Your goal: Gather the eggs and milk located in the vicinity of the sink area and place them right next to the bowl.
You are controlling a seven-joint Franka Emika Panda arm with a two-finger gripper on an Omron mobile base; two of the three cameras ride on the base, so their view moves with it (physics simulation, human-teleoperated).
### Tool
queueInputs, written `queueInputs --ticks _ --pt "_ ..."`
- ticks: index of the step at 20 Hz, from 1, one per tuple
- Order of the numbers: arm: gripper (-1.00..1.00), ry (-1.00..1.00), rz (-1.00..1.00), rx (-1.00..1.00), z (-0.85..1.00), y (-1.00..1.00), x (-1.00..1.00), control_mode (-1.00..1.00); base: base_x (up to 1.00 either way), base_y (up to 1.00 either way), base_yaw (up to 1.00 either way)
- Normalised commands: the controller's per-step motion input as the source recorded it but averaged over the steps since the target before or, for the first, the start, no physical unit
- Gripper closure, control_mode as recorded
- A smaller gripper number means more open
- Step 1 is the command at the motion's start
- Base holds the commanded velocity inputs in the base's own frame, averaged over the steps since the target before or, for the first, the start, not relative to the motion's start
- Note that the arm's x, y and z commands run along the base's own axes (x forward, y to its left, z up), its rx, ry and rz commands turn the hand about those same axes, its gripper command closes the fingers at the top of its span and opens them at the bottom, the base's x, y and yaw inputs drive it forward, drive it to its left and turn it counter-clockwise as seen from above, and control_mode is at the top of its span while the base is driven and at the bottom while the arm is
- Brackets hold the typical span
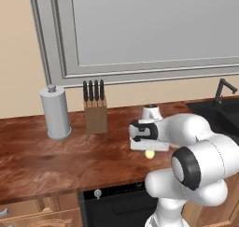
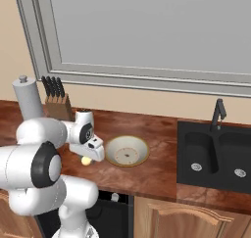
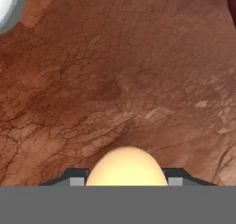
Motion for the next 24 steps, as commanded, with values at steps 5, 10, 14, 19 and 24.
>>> queueInputs --ticks 5,10,14,19,24 --pt "1.0 -0.06 -0.23 0.0 0.0 -0.09 0.0 -1.0 0.0 0.0 0.0" --pt "1.0 -0.05 -0.12 0.0 0.0 -0.05 0.07 -1.0 0.0 0.0 0.0" --pt "1.0 -0.07 -0.11 0.0 0.0 -0.22 0.14 -1.0 0.0 0.0 0.0" --pt "1.0 -0.07 -0.1 0.0 -0.04 -0.25 0.19 -1.0 0.0 0.0 0.0" --pt "1.0 -0.02 -0.08 0.0 -0.18 -0.14 0.17 -1.0 0.0 0.0 0.0"
